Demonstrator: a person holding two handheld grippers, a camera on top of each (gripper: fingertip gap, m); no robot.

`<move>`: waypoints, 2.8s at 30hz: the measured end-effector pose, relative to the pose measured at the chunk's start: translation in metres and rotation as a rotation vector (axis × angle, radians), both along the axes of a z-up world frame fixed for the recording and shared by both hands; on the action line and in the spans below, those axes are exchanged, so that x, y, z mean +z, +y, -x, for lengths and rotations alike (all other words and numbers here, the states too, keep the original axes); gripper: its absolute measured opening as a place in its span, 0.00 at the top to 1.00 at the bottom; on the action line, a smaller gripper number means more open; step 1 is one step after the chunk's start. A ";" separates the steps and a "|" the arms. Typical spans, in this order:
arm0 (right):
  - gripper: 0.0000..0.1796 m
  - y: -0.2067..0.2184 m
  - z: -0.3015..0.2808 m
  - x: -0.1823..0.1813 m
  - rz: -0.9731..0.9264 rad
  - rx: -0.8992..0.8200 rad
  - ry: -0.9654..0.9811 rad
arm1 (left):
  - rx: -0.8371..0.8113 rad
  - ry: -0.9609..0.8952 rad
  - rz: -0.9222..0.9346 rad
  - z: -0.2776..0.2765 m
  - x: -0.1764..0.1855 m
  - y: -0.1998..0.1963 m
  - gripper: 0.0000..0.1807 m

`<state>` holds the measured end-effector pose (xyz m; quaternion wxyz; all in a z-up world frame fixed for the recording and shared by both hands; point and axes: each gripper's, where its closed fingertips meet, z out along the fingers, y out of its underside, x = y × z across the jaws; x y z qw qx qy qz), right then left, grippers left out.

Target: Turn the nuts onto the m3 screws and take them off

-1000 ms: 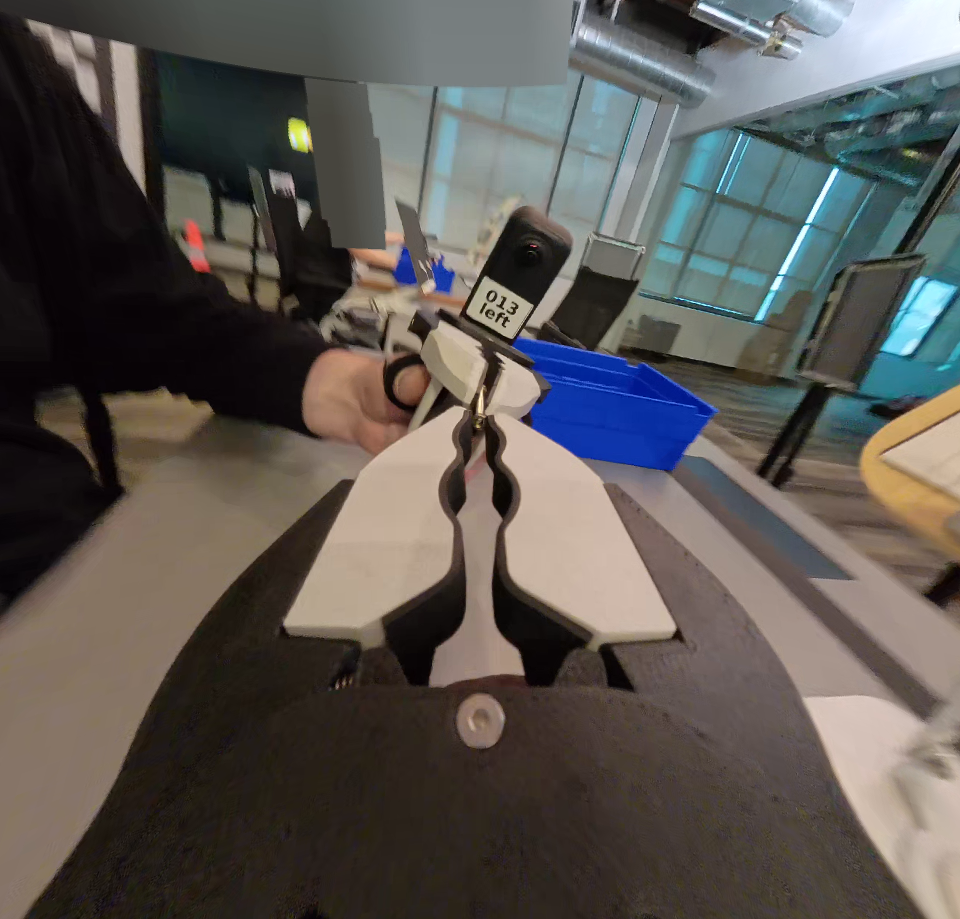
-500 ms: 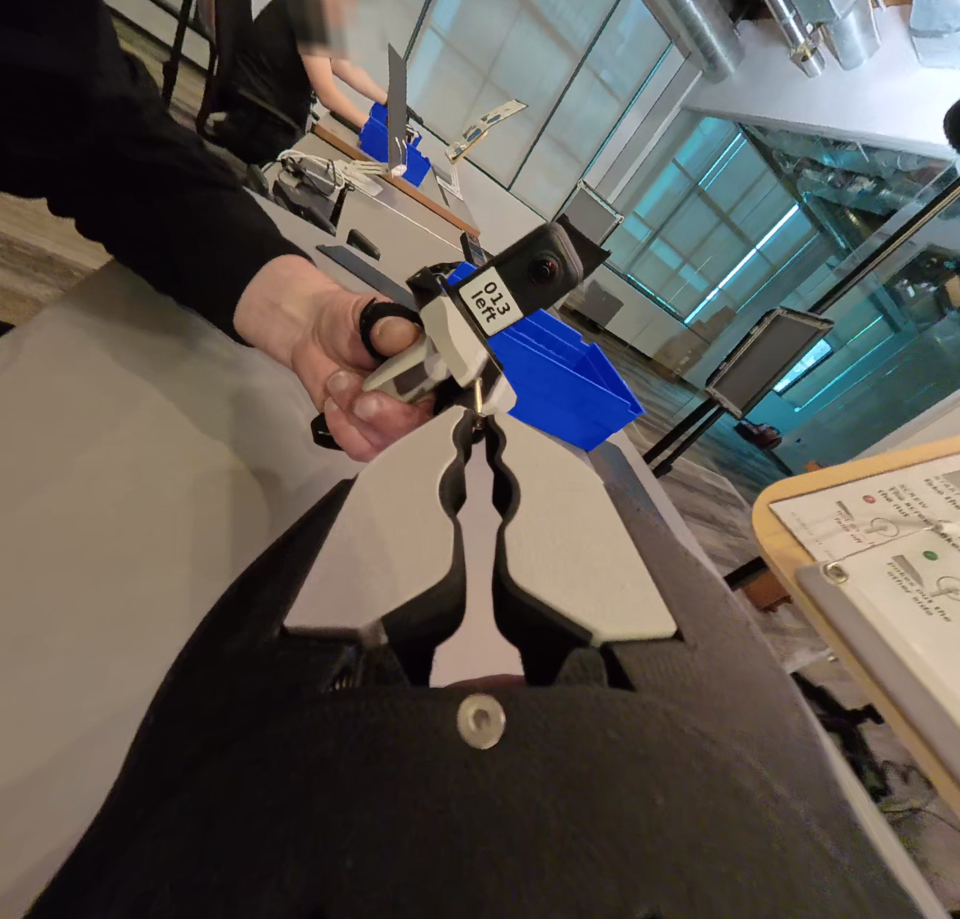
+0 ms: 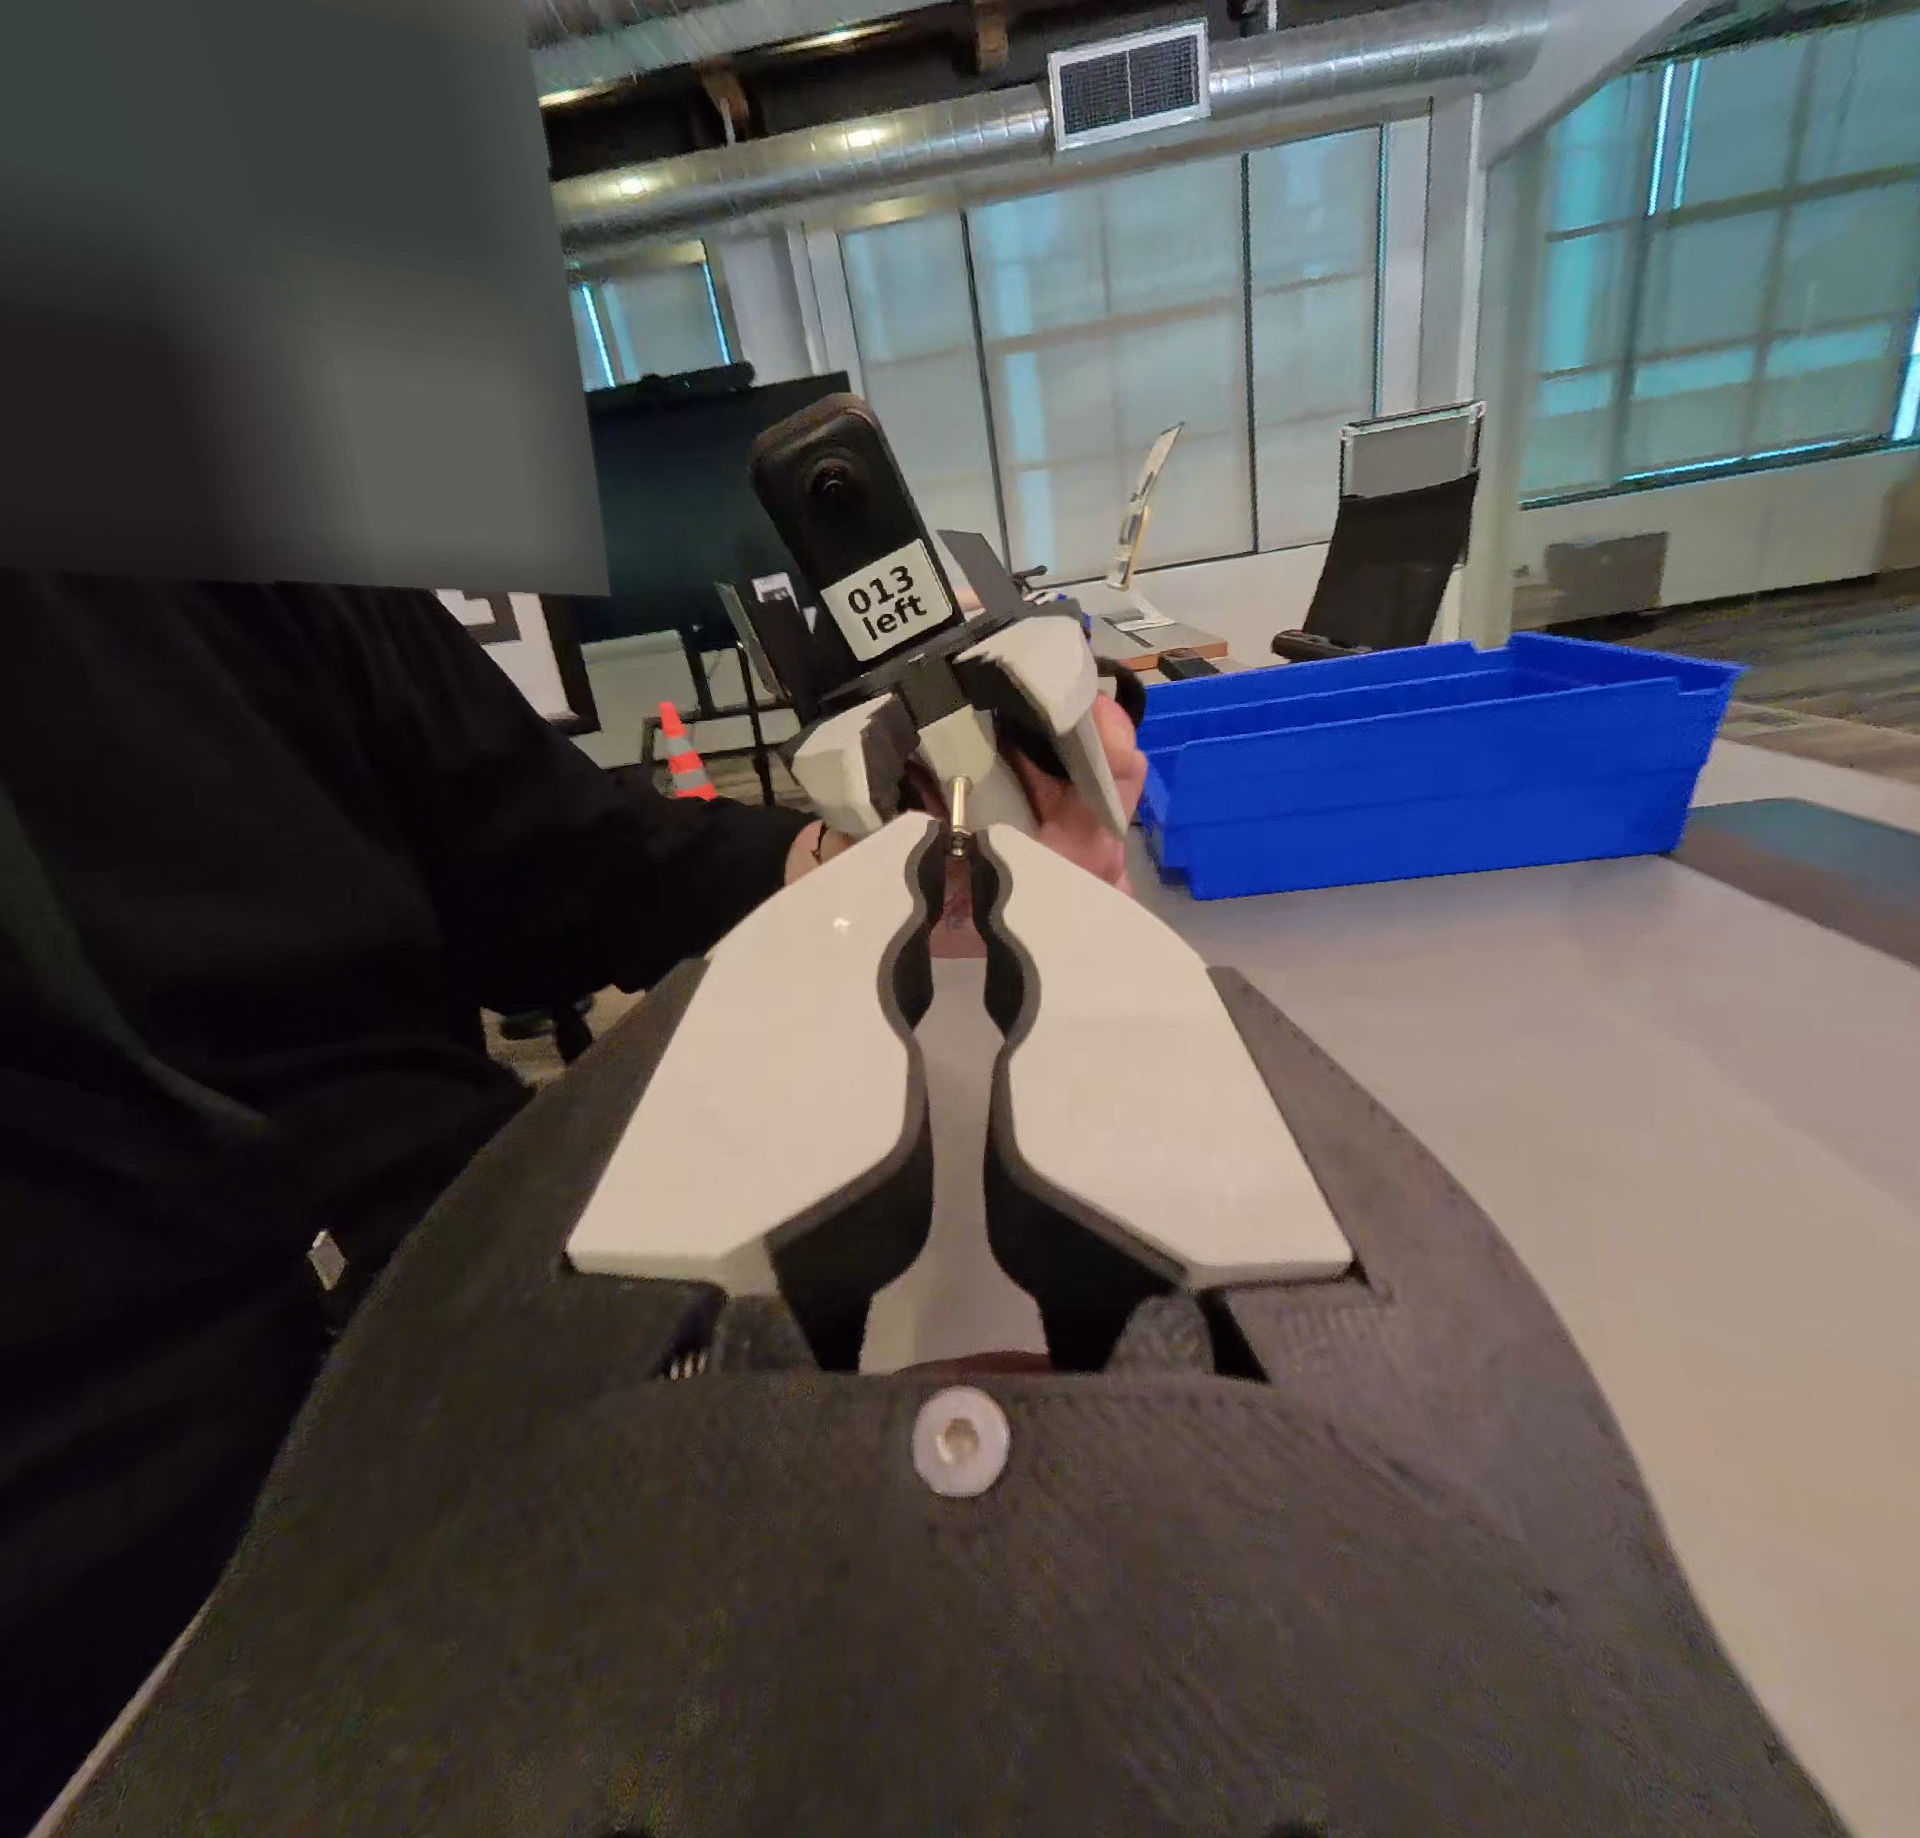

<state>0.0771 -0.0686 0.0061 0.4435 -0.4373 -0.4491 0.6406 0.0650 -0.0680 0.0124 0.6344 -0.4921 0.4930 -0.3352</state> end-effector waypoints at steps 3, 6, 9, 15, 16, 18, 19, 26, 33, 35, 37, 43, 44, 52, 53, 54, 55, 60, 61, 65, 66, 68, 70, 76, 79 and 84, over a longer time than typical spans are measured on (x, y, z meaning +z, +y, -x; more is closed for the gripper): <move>0.98 -0.002 0.001 -0.001 0.059 0.040 0.017 | 0.010 0.027 -0.027 0.000 -0.003 0.002 0.83; 0.98 -0.001 0.001 0.001 0.112 0.066 0.055 | -0.004 0.040 -0.036 -0.002 -0.005 -0.001 0.84; 0.98 -0.001 0.000 0.003 0.157 0.093 0.081 | -0.011 0.048 -0.052 -0.004 -0.006 -0.003 0.86; 0.98 -0.002 0.001 0.001 0.210 0.132 0.096 | -0.019 0.081 -0.085 -0.008 -0.008 -0.007 0.95; 0.98 -0.003 0.001 0.001 0.214 0.139 0.098 | -0.018 0.082 -0.083 -0.007 -0.008 -0.007 0.98; 0.98 -0.003 0.002 0.000 0.219 0.143 0.097 | -0.027 0.079 -0.072 -0.007 -0.008 -0.007 0.98; 0.98 -0.003 0.002 0.000 0.220 0.144 0.096 | -0.033 0.079 -0.067 -0.007 -0.008 -0.007 0.98; 0.98 -0.003 0.004 -0.002 0.176 0.118 0.077 | -0.051 0.066 -0.024 -0.006 -0.008 -0.007 0.98; 0.88 -0.002 0.005 -0.002 0.165 0.112 0.057 | -0.048 0.076 -0.033 -0.006 -0.008 -0.007 0.98; 0.92 -0.002 0.004 -0.002 0.174 0.118 0.059 | -0.049 0.069 -0.031 -0.005 -0.007 -0.007 0.98; 0.97 -0.002 0.003 -0.001 0.179 0.121 0.065 | -0.042 0.073 -0.039 -0.005 -0.007 -0.006 0.98; 0.98 -0.001 0.004 -0.002 0.139 0.086 0.048 | -0.054 0.057 0.007 -0.004 -0.007 -0.004 0.98; 0.98 -0.001 0.004 -0.002 0.108 0.069 0.040 | -0.062 0.044 0.039 -0.004 -0.007 -0.004 0.98; 0.98 -0.004 0.005 0.000 -0.438 -0.133 -0.109 | -0.281 -0.223 0.536 -0.002 -0.005 -0.006 0.98; 0.98 -0.005 0.006 -0.001 -0.530 -0.161 -0.135 | -0.308 -0.262 0.593 -0.001 -0.006 -0.007 0.98; 0.98 -0.007 0.006 -0.001 -0.614 -0.180 -0.156 | -0.338 -0.289 0.641 -0.001 -0.007 -0.009 0.98; 0.98 -0.008 0.006 -0.001 -0.687 -0.197 -0.175 | -0.357 -0.310 0.677 -0.001 -0.008 -0.011 0.98; 0.98 -0.015 0.008 -0.002 -1.080 -0.289 -0.249 | -0.448 -0.402 0.785 0.001 -0.010 -0.018 0.98; 0.98 -0.016 0.008 -0.002 -1.156 -0.303 -0.267 | -0.459 -0.408 0.795 0.001 -0.011 -0.020 0.98; 0.98 -0.020 0.006 -0.003 -1.407 -0.351 -0.313 | -0.501 -0.428 0.825 0.000 -0.012 -0.024 0.99; 0.98 -0.021 0.006 -0.003 -1.422 -0.355 -0.314 | -0.503 -0.435 0.828 0.000 -0.012 -0.024 0.99; 0.98 -0.019 0.006 -0.004 -1.406 -0.355 -0.318 | -0.499 -0.444 0.830 0.000 -0.013 -0.022 0.99; 0.98 -0.017 0.007 -0.005 -1.375 -0.363 -0.306 | -0.497 -0.464 0.840 0.000 -0.013 -0.020 0.99; 0.98 -0.016 0.007 -0.006 -1.381 -0.376 -0.311 | -0.490 -0.463 0.845 0.002 -0.015 -0.020 0.99; 0.98 -0.016 0.008 -0.006 -1.281 -0.358 -0.295 | -0.481 -0.461 0.827 0.002 -0.014 -0.019 0.98; 0.98 -0.010 0.007 -0.008 -1.094 -0.337 -0.274 | -0.441 -0.427 0.717 0.003 -0.011 -0.021 0.89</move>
